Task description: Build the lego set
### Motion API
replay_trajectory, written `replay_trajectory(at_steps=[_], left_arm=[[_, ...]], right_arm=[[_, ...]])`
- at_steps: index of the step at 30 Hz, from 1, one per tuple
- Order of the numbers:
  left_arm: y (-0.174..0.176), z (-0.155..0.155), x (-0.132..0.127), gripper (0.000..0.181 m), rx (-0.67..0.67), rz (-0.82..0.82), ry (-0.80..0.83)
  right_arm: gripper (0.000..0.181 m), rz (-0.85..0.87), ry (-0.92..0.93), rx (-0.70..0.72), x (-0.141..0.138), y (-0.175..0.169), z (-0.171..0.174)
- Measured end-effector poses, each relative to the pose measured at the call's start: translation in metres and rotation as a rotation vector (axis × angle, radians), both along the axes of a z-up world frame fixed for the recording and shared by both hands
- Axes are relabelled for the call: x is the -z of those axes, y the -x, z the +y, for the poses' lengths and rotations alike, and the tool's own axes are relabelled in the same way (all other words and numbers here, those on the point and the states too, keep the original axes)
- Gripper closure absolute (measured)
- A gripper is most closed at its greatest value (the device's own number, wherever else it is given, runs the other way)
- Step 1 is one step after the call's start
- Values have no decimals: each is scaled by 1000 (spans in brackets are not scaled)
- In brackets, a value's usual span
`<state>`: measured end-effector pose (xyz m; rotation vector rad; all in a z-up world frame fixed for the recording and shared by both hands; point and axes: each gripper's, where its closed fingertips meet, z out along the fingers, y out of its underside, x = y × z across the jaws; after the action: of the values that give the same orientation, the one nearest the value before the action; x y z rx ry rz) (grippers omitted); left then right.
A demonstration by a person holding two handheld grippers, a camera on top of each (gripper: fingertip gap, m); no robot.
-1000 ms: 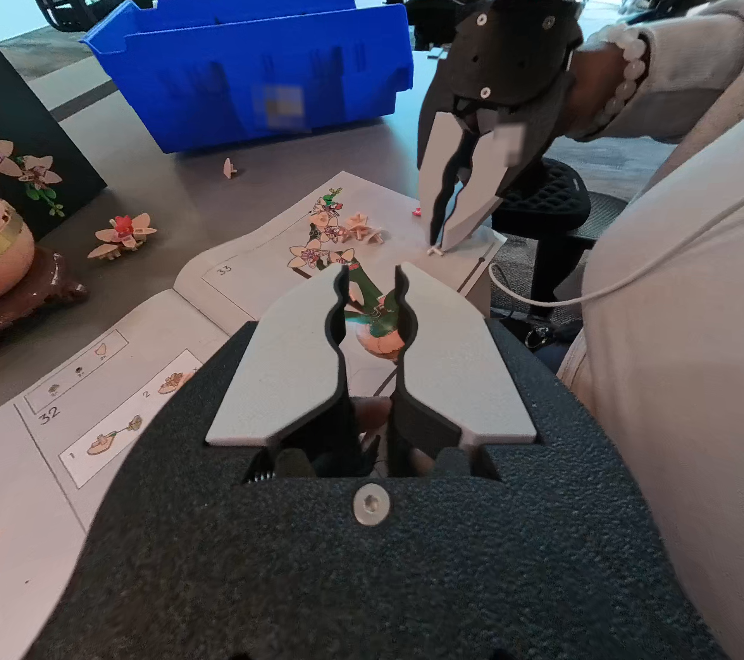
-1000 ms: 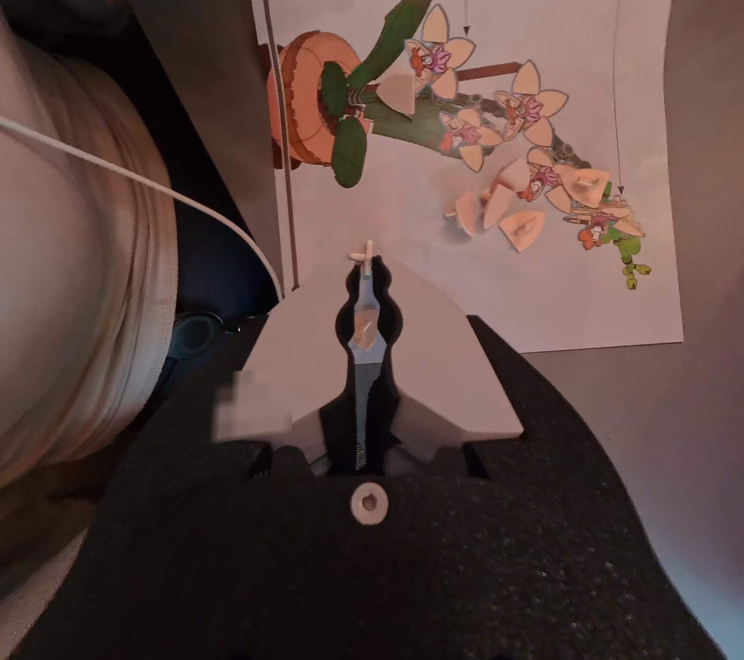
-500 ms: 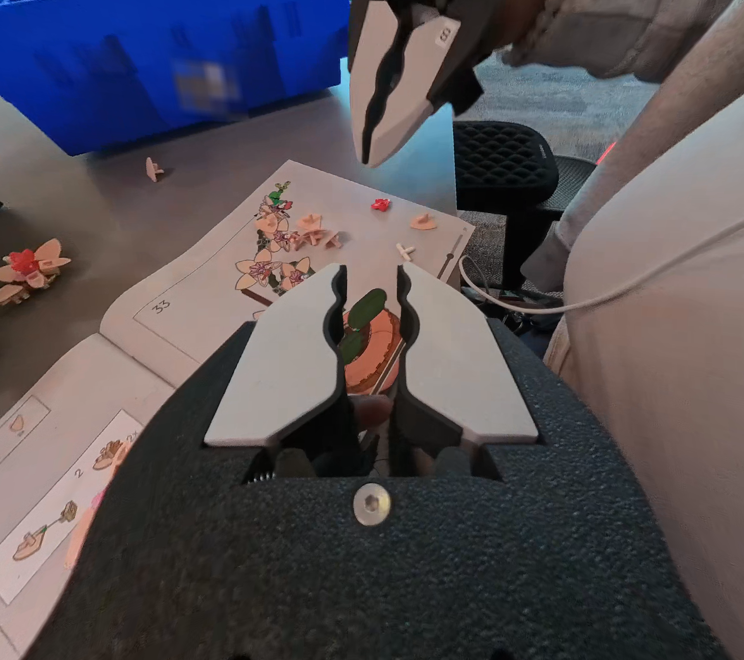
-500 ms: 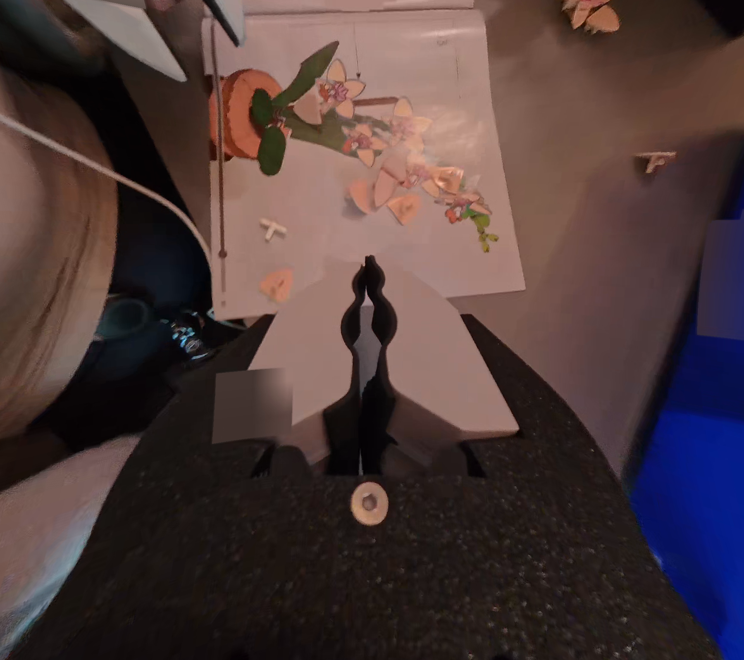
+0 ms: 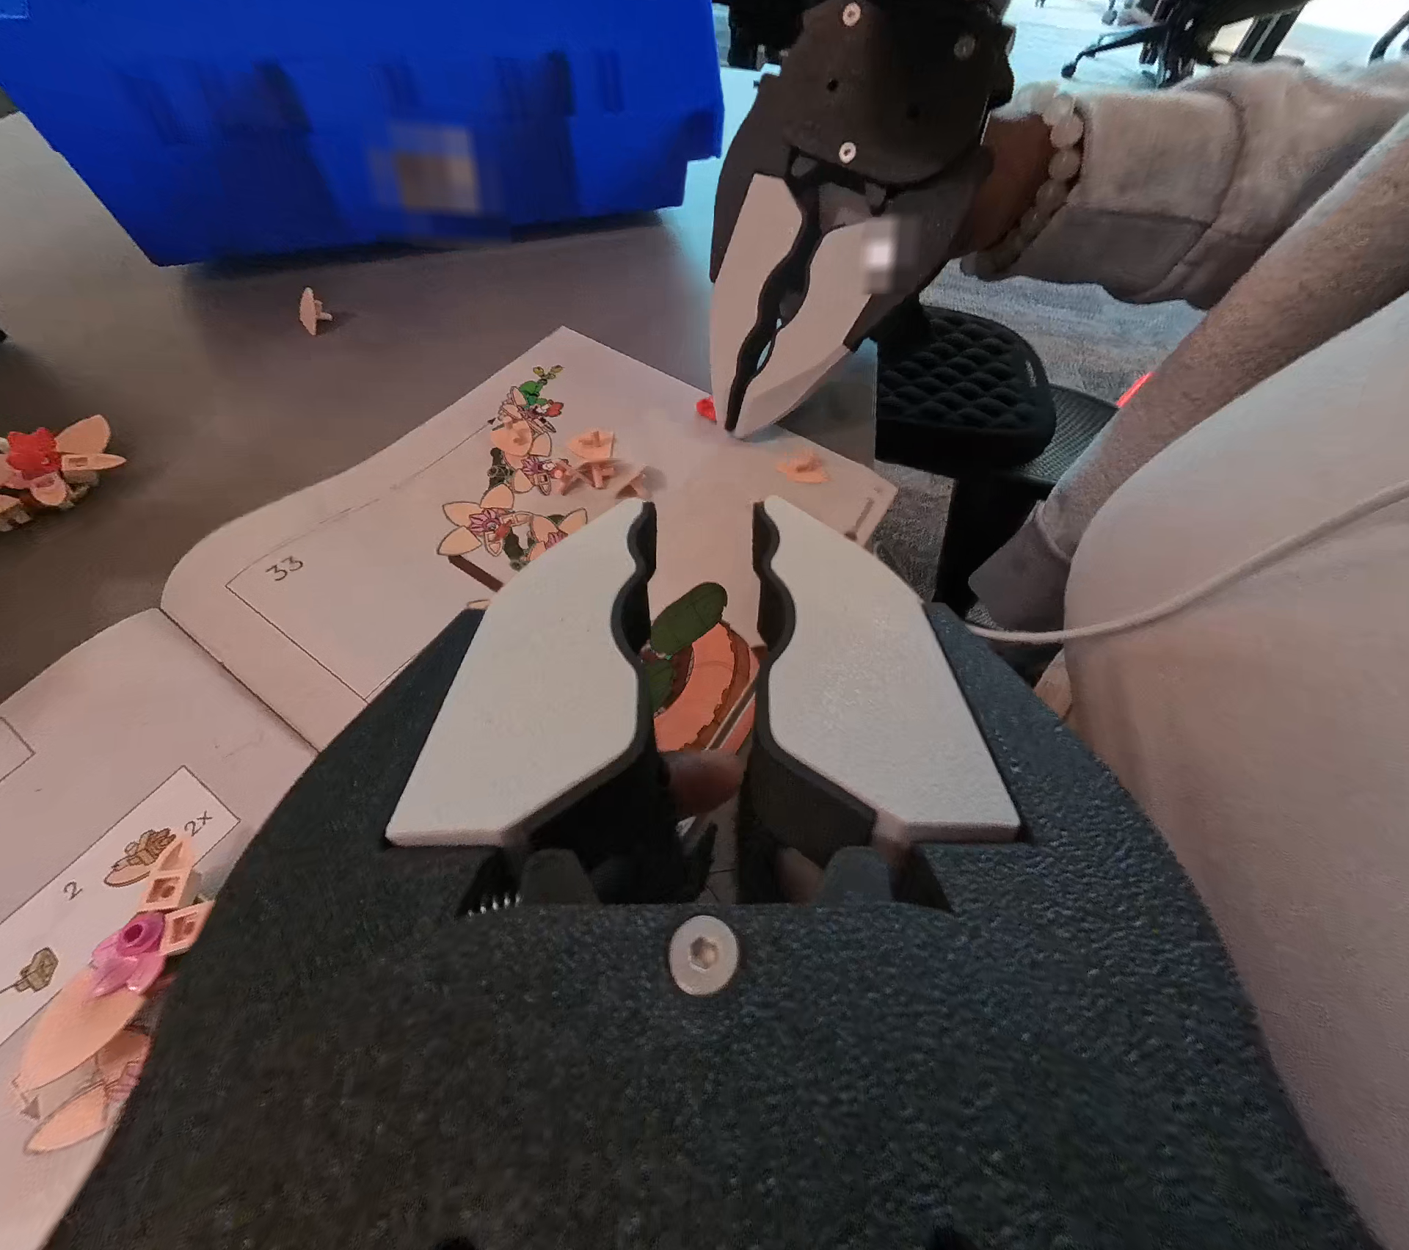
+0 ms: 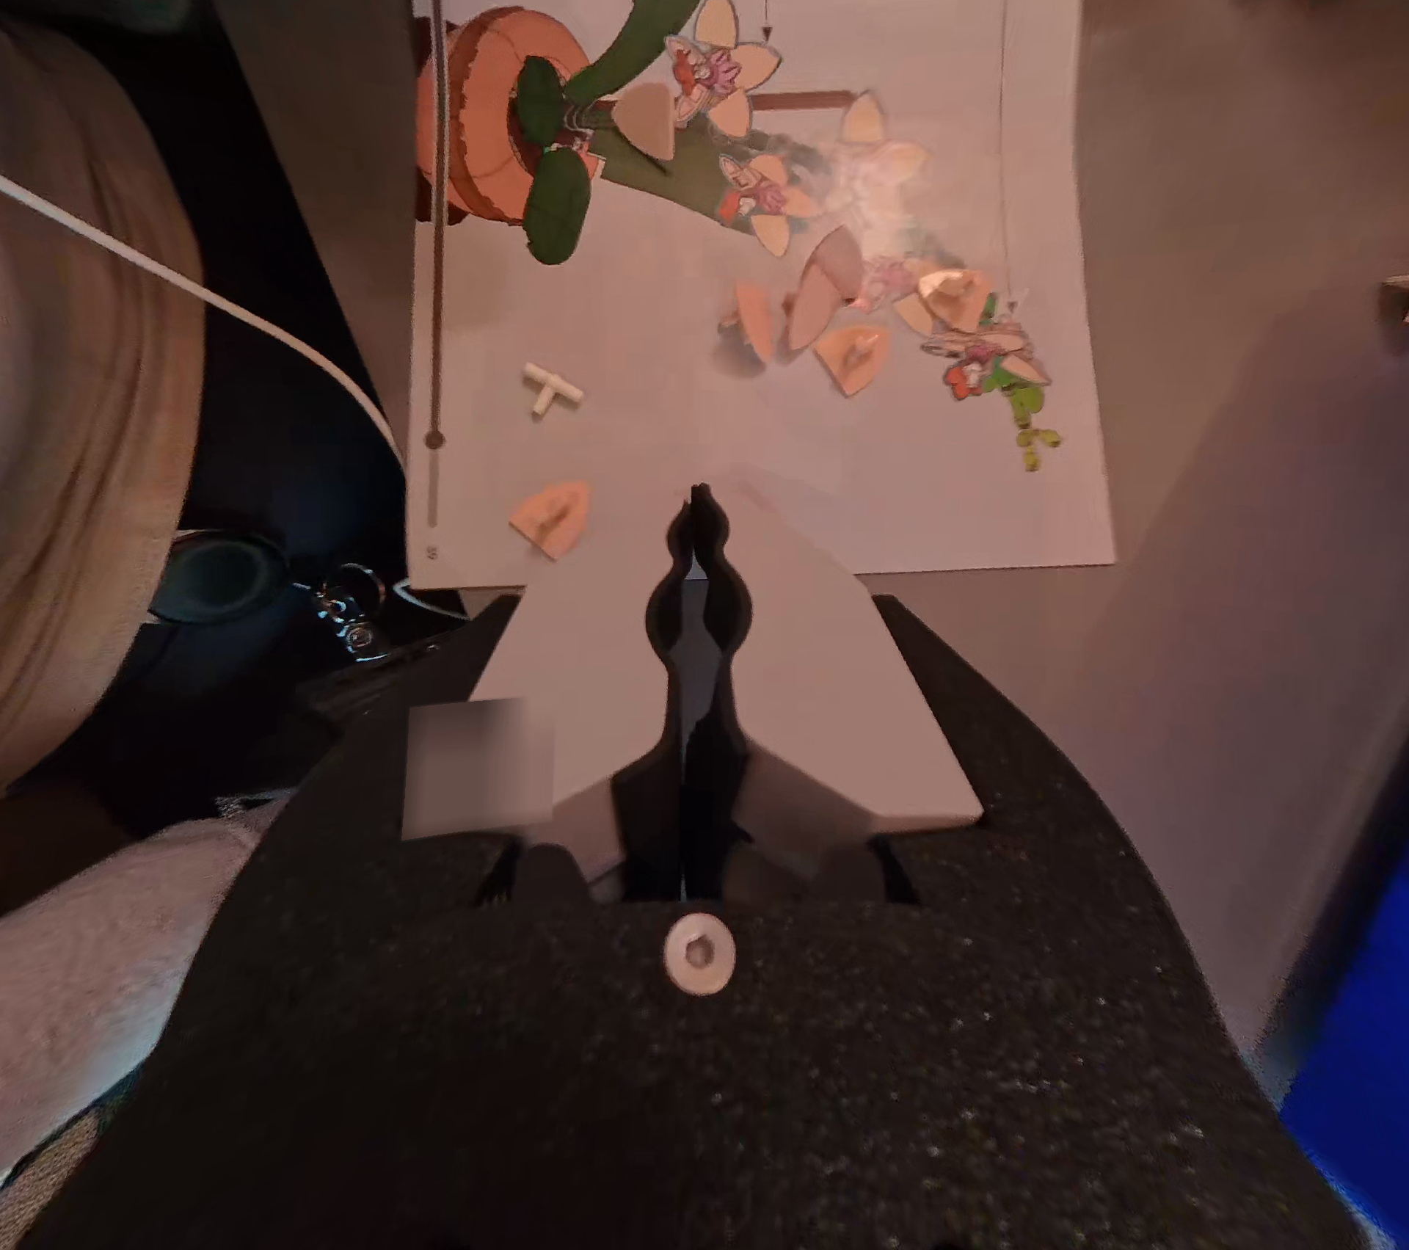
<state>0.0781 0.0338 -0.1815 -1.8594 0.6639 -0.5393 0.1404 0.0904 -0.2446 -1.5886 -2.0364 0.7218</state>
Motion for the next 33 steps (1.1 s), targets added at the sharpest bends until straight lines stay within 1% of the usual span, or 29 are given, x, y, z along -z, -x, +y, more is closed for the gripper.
replay_trajectory(at_steps=[1, 3, 5, 7, 9, 12, 17, 21, 23, 24, 26, 28, 29, 30, 31, 33], left_arm=[[0, 1, -2, 157, -7, -23, 3], [3, 4, -6, 157, -30, -67, 11], [7, 5, -8, 157, -47, -93, 13], [12, 6, -9, 157, -61, -101, 8], [14, 5, -8, 157, -67, -102, 6], [14, 5, -5, 157, -64, -97, 10], [13, 4, -3, 157, -50, -74, 8], [12, 6, -5, 157, -46, -101, 7], [13, 7, -7, 156, -47, -130, 19], [15, 9, -7, 156, -54, -147, 30], [21, 13, -6, 155, -77, -182, 64], [24, 14, -7, 155, -81, -217, 85], [25, 14, -9, 155, -79, -233, 83], [26, 14, -11, 154, -78, -247, 75], [27, 14, -13, 154, -81, -255, 67], [29, 14, -12, 155, -88, -249, 63]], right_arm=[[181, 24, -13, -1, -2, 1, 3], [181, 78, -21, 4, -11, 4, 8], [164, 72, 8, 33, -16, 0, 14], [147, 10, 61, 60, -12, -9, 20], [147, -27, 107, 70, -6, -12, 19], [150, -30, 101, 69, 2, -8, 19], [167, -11, 114, 39, 1, -5, 15], [169, 9, 63, 5, 0, -3, 14], [181, 84, 82, -22, -12, 2, 11], [181, 94, 76, -24, -15, 4, 13], [181, 34, 30, -21, -10, 1, 20], [171, 10, 25, -21, -9, -1, 24], [171, -2, 45, -17, -9, -3, 24], [176, -10, 74, -20, -10, -5, 22], [176, -13, 87, -13, -9, -5, 22], [165, -22, 71, 20, -6, -6, 27]])
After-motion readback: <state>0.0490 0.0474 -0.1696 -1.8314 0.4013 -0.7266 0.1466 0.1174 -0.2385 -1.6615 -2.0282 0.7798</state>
